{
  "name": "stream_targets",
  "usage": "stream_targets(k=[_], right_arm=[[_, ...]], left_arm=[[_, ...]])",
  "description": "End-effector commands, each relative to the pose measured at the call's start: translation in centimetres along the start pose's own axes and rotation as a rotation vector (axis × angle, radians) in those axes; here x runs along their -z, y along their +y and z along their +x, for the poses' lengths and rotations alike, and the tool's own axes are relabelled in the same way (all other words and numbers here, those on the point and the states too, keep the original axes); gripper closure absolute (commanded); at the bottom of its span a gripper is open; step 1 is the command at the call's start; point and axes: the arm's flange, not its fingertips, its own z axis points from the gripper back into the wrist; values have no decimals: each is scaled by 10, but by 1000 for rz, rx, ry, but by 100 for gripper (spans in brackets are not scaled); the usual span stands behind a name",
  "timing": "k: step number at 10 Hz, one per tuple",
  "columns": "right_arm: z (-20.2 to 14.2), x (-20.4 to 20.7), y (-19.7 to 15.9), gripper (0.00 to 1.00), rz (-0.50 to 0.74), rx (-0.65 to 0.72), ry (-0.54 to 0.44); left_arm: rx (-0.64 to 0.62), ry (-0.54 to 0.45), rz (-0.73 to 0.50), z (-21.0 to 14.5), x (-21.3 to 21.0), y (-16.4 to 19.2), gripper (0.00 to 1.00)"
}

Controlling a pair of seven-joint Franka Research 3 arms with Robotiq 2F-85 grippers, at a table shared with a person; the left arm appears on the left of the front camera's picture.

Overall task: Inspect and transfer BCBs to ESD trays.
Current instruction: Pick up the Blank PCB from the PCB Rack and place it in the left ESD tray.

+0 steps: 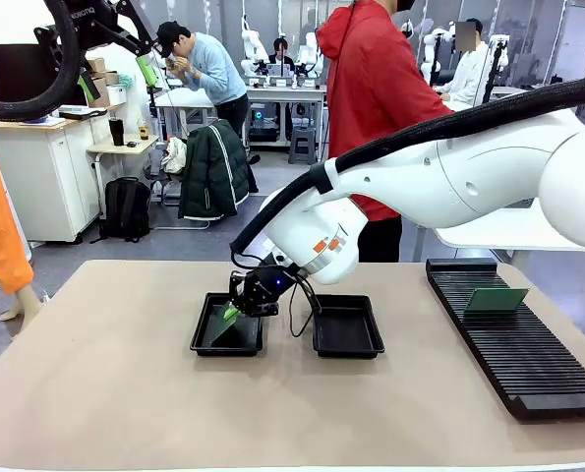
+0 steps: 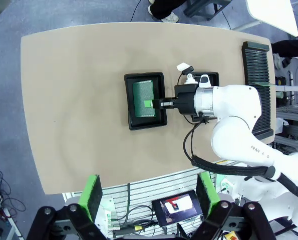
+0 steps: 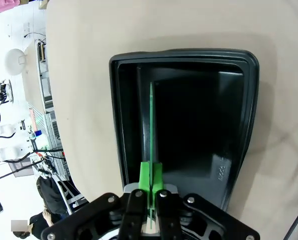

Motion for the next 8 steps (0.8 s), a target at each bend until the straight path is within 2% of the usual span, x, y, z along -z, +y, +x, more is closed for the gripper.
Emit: stream_targets(k=[1,6,7,8], right_arm=[[0,4,1,98,5,-18,-17],[1,1,0,98,1,2,0],[0,2,6,93,-26,-7,19],[1,4,11,78,-40,-8,26]], left_arm=[[-1,-1,0,-1,0,1,0],[-1,-1,0,-1,0,1,0],[-1,-1,0,-1,0,1,0],[-1,-1,0,-1,0,1,0]])
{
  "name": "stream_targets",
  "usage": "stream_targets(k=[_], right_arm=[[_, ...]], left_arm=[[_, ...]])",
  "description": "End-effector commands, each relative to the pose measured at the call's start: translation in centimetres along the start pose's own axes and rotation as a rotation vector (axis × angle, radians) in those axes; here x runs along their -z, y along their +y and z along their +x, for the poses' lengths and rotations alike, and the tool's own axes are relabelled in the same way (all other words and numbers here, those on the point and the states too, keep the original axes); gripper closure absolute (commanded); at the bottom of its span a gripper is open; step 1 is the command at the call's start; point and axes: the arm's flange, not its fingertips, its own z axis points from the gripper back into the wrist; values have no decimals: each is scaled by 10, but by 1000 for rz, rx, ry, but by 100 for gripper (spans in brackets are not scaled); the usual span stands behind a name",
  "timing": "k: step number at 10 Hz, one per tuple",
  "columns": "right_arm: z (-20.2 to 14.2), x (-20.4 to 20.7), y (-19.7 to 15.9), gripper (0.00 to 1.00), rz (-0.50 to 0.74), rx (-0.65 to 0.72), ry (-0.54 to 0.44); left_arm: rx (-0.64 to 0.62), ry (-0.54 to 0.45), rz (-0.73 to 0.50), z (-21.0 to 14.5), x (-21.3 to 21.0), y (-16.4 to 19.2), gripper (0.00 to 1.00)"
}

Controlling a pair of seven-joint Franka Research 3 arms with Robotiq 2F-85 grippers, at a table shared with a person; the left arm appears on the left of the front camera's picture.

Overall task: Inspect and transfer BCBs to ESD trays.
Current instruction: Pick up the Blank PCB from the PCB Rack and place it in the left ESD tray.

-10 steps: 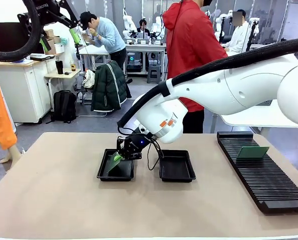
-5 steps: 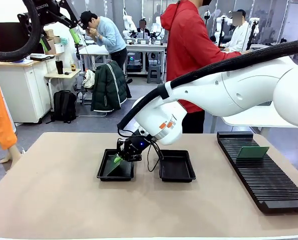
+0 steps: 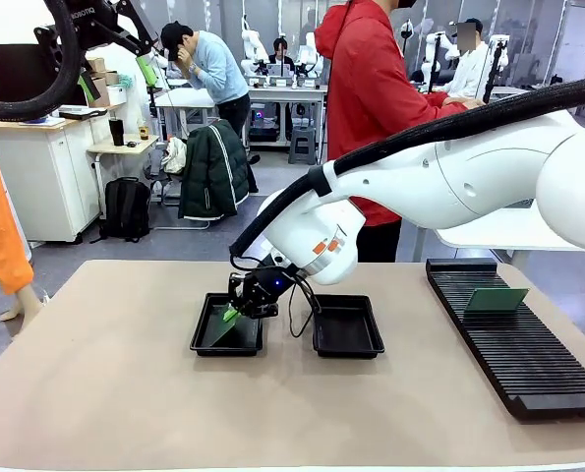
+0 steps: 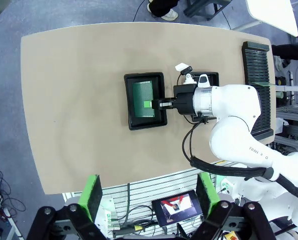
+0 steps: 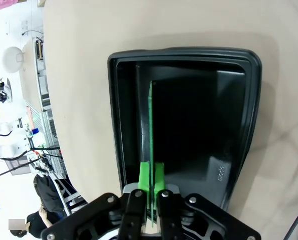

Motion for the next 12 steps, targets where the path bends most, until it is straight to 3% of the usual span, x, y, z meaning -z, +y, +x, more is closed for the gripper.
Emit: stream_targets(k=[1,2,3,4,5,6,7,8,12], right_arm=[[1,2,12,74,-39,1,21],[1,1,17,58,-70,-8,15],[1,-1,23,54,-98,-22,12],[1,-2,29,39,-136,-33,5],[2,-2,36,34,-188,-53,-2],[3,-3,43,19,-231,-71,-13],[4,-6,51,14,-267,-92,-24],[4,-10,58,0,-310,-116,-29],[1,-45,86,0,-444,-196,-64]], left_arm=[[-1,-1,0,-1,0,1,0],[-1,-1,0,-1,0,1,0],[-1,-1,0,-1,0,1,0],[-1,-1,0,-1,0,1,0],[-1,-1,0,-1,0,1,0],[-1,-1,0,-1,0,1,0],[-1,-1,0,-1,0,1,0],[-1,-1,0,-1,0,1,0],[-1,-1,0,-1,0,1,0]])
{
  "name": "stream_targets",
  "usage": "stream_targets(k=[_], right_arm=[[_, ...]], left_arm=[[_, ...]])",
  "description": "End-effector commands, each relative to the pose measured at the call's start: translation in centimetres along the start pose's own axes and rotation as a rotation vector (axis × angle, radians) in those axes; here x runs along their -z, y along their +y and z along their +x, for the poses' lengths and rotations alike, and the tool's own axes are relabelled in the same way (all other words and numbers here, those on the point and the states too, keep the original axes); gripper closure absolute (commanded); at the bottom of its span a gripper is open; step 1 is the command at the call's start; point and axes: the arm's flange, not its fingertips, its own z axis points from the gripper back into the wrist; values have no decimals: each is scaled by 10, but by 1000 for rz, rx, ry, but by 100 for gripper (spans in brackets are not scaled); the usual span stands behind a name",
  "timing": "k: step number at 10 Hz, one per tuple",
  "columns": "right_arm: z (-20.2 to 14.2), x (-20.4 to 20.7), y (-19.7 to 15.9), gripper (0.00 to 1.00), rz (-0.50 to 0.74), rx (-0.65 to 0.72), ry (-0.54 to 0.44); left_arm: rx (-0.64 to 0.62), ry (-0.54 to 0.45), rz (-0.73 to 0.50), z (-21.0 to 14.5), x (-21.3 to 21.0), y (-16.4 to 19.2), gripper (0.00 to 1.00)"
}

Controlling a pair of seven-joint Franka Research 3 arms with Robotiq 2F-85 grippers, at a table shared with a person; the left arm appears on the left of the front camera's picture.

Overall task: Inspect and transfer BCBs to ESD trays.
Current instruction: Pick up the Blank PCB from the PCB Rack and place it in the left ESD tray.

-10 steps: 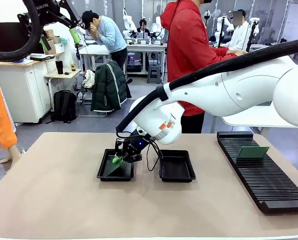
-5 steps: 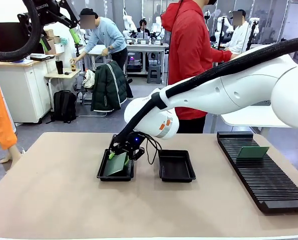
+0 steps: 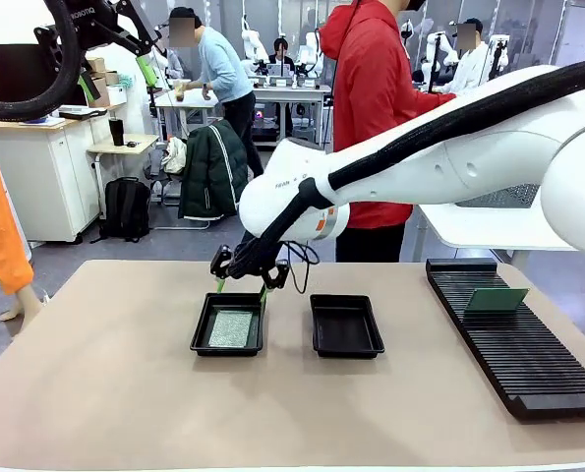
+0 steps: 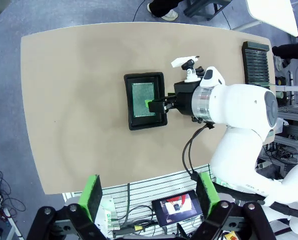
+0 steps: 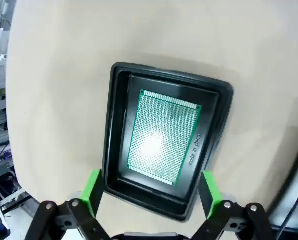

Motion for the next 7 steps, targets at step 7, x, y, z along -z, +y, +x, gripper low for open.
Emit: stream_targets(k=[7], right_arm=[[-6,-41,1,0,-225,21,-8]], left_arm=[[-1,-1,0,-1,0,1,0]])
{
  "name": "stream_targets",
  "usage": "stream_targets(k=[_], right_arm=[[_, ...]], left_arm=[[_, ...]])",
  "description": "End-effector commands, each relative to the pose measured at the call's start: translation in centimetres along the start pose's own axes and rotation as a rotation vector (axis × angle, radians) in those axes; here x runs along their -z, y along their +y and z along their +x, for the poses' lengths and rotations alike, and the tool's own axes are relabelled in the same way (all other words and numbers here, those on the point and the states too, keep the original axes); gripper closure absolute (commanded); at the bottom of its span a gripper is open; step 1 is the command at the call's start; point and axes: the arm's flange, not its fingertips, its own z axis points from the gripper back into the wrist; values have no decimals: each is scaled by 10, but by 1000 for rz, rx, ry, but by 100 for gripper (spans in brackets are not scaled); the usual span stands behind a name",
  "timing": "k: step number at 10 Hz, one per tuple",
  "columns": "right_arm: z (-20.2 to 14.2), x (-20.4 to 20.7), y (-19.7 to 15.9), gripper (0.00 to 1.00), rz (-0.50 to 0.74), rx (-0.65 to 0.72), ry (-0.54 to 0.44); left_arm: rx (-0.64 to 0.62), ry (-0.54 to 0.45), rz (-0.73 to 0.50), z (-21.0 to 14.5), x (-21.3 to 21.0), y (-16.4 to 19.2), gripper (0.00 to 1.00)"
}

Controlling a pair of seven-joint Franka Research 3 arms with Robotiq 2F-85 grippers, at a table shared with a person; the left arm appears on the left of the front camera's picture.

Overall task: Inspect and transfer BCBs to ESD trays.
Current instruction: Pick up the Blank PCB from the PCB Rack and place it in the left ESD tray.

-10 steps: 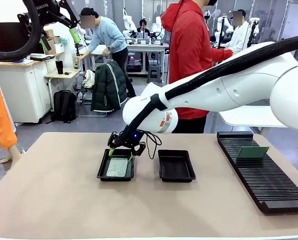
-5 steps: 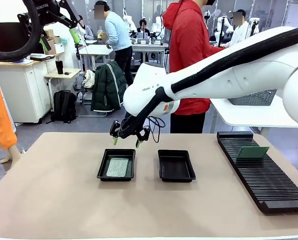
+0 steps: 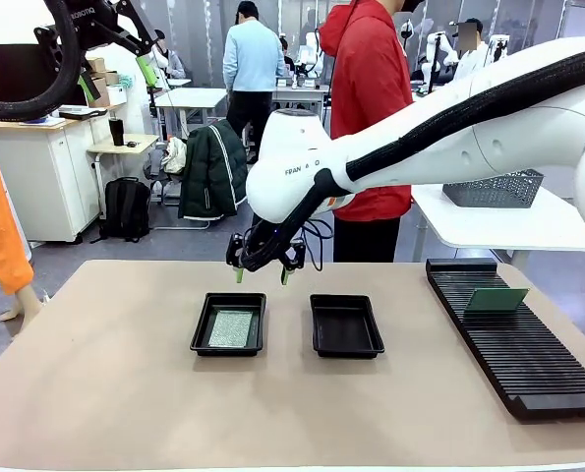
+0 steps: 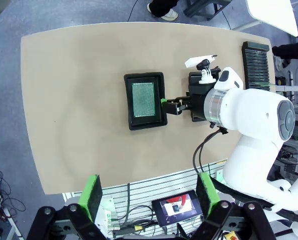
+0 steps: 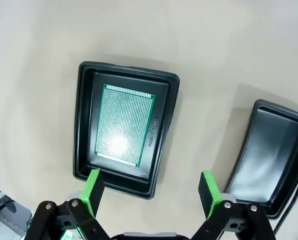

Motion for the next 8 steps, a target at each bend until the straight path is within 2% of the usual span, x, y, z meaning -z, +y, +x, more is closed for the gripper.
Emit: stream_targets(k=[1,2,8], right_arm=[[0,-6,-1,0,8,69,-29],[0,0,0,0,0,0,0],[0,0,0,0,0,0,0]], left_arm=[[-1,-1,0,-1,-1,1,0],[-1,-1,0,-1,-1,1,0],[-1,-1,0,-1,-1,1,0]])
